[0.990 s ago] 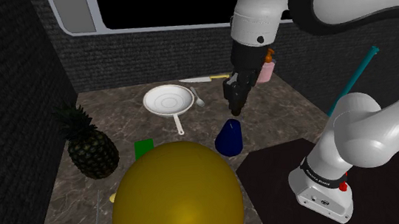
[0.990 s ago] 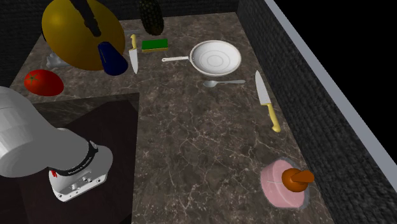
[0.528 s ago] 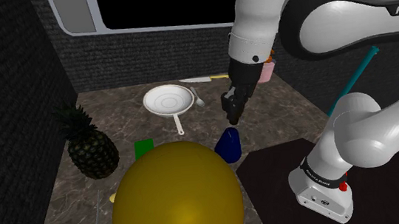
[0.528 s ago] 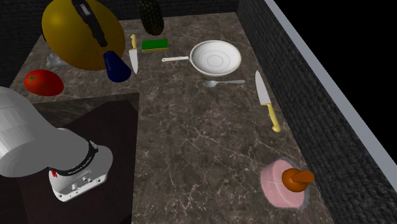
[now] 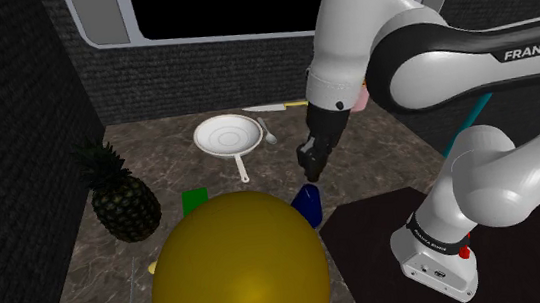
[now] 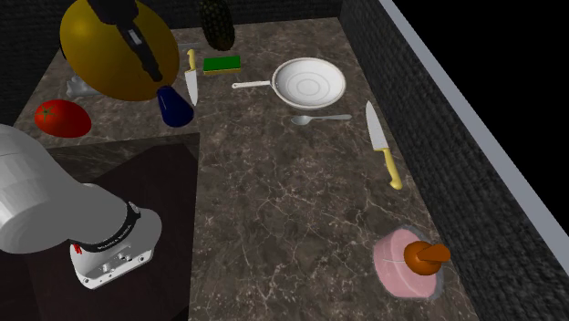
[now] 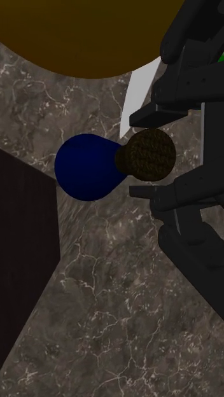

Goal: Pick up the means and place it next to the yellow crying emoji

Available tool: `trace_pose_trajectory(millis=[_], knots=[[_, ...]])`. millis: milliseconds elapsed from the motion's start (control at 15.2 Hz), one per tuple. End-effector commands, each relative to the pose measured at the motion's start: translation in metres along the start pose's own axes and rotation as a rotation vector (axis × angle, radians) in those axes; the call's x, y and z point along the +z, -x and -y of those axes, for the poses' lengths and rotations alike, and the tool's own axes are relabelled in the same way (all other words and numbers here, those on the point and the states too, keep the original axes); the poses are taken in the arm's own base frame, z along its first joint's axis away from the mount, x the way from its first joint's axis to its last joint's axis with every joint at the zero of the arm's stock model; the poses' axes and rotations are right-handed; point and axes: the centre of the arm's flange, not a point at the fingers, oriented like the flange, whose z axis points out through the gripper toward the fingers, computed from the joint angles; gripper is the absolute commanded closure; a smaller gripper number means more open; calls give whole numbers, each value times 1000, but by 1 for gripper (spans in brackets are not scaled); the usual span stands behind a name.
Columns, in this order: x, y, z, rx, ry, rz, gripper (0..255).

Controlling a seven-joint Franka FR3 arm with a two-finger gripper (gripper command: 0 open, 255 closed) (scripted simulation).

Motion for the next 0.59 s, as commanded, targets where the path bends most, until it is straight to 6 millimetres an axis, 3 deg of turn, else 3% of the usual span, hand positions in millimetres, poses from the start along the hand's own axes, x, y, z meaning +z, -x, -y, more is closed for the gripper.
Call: trace_pose_trajectory(millis=[0,264,528], knots=[[10,0,0,0,-1,-1,255],[31,0,0,0,-1,-1,255],[33,0,0,0,-1,-1,255]])
